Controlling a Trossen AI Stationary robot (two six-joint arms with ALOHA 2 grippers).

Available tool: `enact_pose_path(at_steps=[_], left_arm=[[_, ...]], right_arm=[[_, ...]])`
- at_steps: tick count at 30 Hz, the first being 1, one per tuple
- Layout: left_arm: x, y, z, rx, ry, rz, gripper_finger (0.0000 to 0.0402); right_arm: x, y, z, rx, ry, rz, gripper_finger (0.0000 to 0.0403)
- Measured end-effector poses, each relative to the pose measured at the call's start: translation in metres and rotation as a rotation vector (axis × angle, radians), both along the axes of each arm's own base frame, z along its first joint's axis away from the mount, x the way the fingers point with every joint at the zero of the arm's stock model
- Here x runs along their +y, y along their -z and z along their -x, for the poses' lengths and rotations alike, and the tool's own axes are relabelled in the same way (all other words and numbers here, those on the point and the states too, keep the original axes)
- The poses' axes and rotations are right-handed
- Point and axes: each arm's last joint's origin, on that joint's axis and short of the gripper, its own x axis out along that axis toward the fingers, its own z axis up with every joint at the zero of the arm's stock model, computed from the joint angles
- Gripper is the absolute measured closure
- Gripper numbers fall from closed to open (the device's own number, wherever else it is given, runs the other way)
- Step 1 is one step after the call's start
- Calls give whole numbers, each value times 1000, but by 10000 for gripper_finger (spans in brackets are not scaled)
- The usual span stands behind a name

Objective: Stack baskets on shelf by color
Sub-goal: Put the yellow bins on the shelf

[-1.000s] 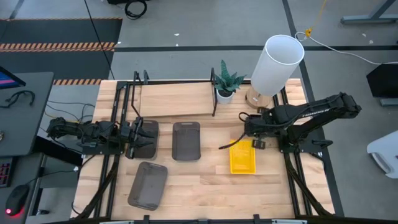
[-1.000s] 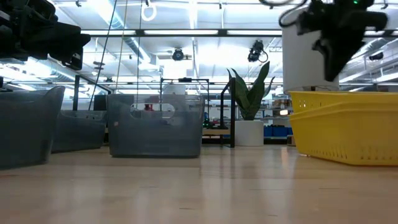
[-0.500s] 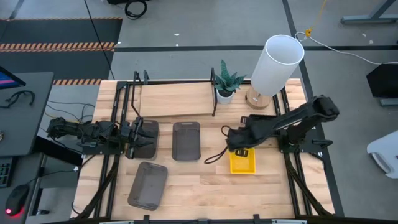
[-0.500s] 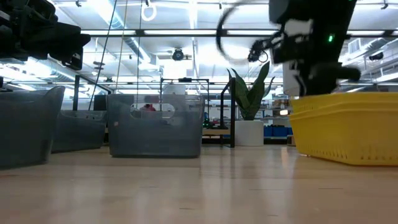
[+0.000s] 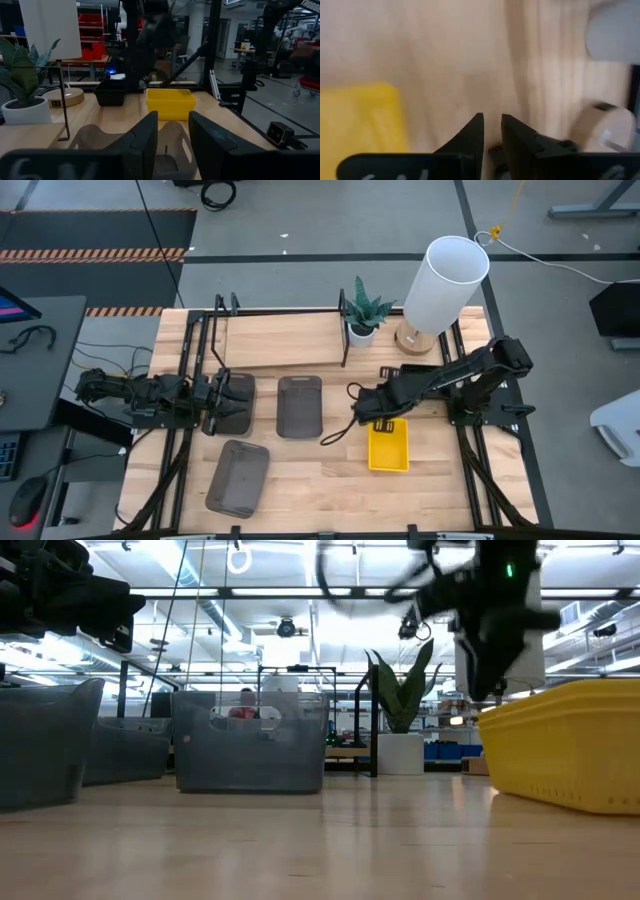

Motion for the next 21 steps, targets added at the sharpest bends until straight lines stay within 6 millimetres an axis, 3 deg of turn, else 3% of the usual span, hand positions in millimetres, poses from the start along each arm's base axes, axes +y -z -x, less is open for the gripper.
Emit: enact_pose_path(at_steps=[5,12,16,21], left_arm=[[0,0,0,1,0,0,285],[0,0,0,2,0,0,285],[0,0,0,1,0,0,285],[0,0,0,0,0,0,285]], right_arm=[[33,-16,-10,-86,-77,-169,330],[92,2,-10,-131,-155,-283,329],[111,5,-2,-98,-135,-345,313],[124,-4,2,-95,-90,-403,265]])
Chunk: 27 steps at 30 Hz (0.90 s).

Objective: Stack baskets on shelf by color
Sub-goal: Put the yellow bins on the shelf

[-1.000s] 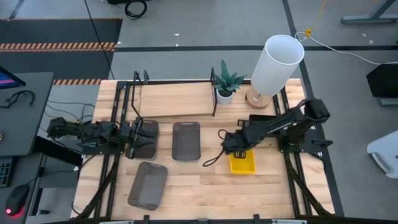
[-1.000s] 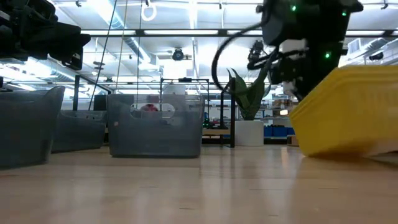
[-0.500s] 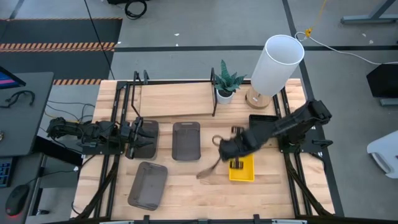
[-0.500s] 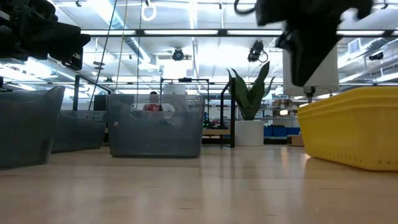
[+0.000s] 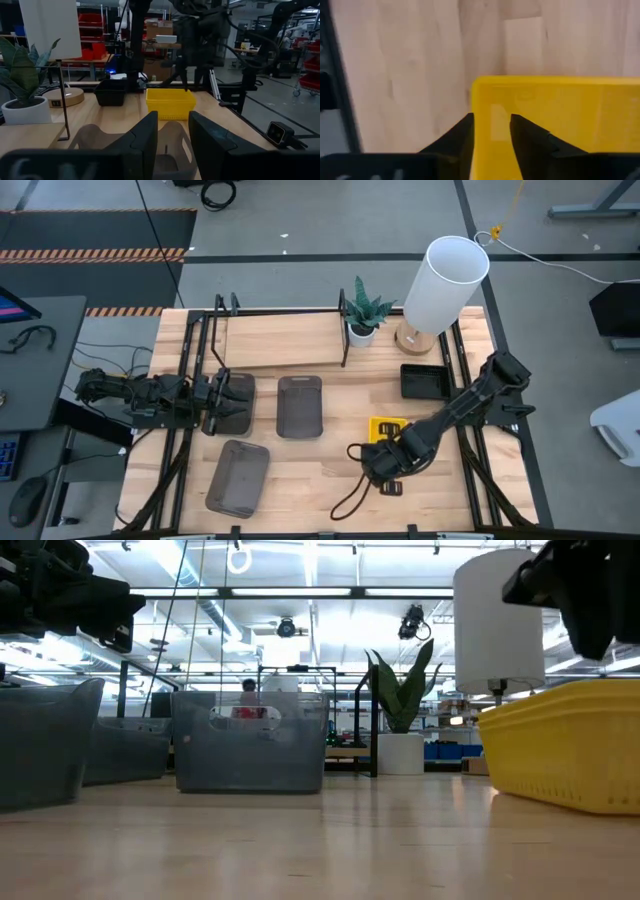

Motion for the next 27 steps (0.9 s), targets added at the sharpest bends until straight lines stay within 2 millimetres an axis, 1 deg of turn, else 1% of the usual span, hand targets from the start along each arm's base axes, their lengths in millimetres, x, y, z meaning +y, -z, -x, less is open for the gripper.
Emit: enact_pose_path(at_steps=[3,5,13,19,23,27], left_arm=[[0,0,0,1,1,0,285],[0,0,0,1,0,-1,285],[0,0,0,0,0,0,285],[0,0,0,0,0,0,285],[0,0,0,0,0,0,285],[0,0,-1,1,0,0,285]], right_arm=[[2,-4,0,4,52,-28,236],[2,-4,0,8,94,-33,224],[7,-3,5,19,93,-22,220],[19,15,4,55,41,12,220],[24,25,2,65,37,28,220],[26,40,-1,96,41,72,220]])
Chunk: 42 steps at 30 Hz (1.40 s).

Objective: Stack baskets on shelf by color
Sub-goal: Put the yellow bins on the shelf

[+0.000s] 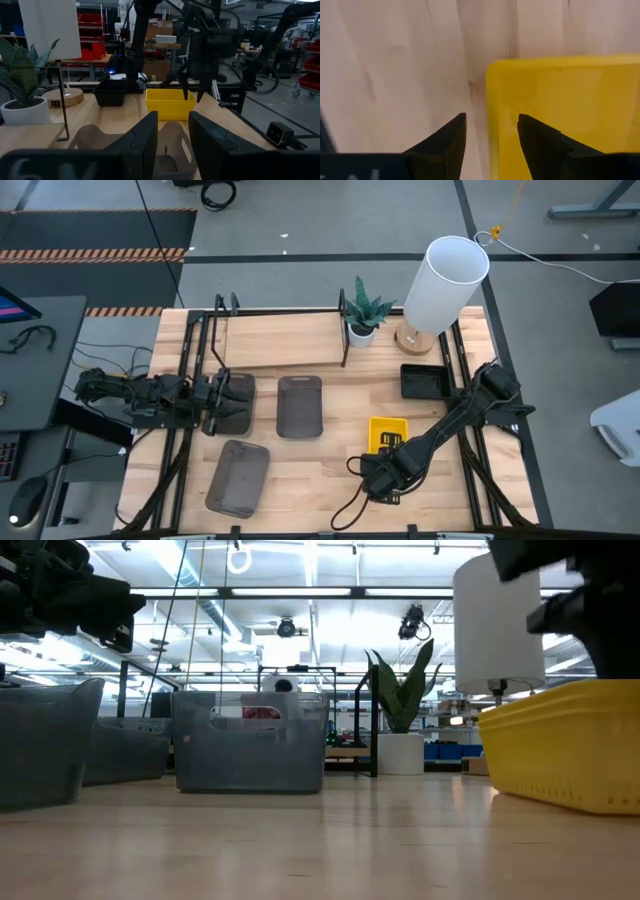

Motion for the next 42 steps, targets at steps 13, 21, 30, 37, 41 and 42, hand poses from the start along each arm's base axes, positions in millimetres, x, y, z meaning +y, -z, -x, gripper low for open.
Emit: enact_pose_path(at_steps=[13,21,30,37,41,42], left_arm=[[0,0,0,2,0,0,285],[0,0,0,2,0,0,285],[0,0,0,1,0,-1,285],[0,0,0,2,0,0,285],[0,0,0,2,0,0,285],[0,0,0,2,0,-1,285]], right_arm=[[4,40,-6,87,2,95,221],[3,39,-6,91,17,92,249],[5,32,-7,113,-76,84,390],[14,-9,-34,-36,-209,101,394],[5,-30,-51,-109,-252,151,394],[2,-35,-55,-127,-273,172,394]])
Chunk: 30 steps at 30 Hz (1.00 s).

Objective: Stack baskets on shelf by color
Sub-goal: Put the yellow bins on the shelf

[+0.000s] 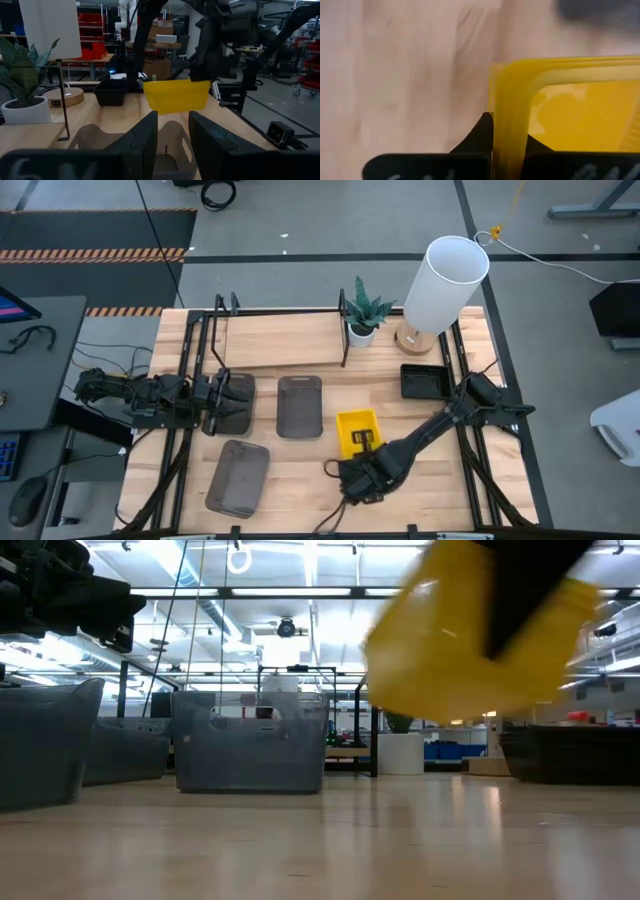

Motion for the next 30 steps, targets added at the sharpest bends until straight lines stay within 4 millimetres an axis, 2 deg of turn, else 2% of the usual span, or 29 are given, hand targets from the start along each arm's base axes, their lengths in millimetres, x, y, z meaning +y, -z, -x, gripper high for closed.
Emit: enact_pose_path(at_steps=[5,8,13,17,20,30], left_arm=[[0,0,0,0,0,0,285],[0,0,0,0,0,0,285],[0,0,0,0,0,0,285],[0,0,0,0,0,0,285],[0,0,0,0,0,0,285],[0,0,0,0,0,0,285]], right_arm=[[-32,-19,-30,-78,-124,59,394],[-63,-27,-52,-126,-166,82,394],[-119,-34,-75,-159,-157,124,394],[-155,-36,-82,-155,-103,136,393],[-175,-36,-84,-146,-85,151,393],[-216,-44,-93,-202,-47,177,392]])
